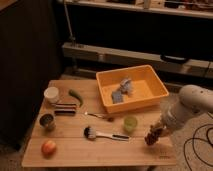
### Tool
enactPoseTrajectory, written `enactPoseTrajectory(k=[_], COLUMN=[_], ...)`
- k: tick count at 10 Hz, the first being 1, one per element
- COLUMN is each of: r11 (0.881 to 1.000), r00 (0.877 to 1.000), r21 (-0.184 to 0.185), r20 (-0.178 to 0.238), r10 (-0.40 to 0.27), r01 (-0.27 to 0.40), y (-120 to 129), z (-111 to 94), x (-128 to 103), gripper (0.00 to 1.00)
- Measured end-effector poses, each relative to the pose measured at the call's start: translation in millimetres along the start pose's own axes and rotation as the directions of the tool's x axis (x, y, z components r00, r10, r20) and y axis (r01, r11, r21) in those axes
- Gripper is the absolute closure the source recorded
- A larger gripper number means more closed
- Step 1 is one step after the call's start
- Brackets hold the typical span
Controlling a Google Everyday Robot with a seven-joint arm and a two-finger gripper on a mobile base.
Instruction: Place grapes in table surface
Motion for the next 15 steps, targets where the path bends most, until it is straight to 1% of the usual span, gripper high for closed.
enactPoseTrajectory(k=[1, 2, 5, 6, 8, 15], r11=[1.000, 1.000, 0.999, 0.998, 0.998, 0.998], r00=[1.000, 1.000, 0.999, 0.998, 0.997, 0.997], r21=[0.009, 0.021, 0.048, 0.056, 0.066, 0.067], r20=[-0.009, -0.021, -0.043, -0.054, -0.072, -0.073], r10=[0.006, 0.011, 0.013, 0.014, 0.015, 0.016], r01=[-0.006, -0.011, -0.011, -0.011, -0.011, -0.011], y=[-1.1, -0.8, 3.7, 4.5, 5.2, 4.9], z=[6.0, 11.3, 20.4, 24.7, 33.1, 33.8], x=[-1.8, -3.1, -4.4, -4.7, -4.7, -4.6], gripper=[0.65, 0.53, 0.26, 0.20, 0.20, 0.20])
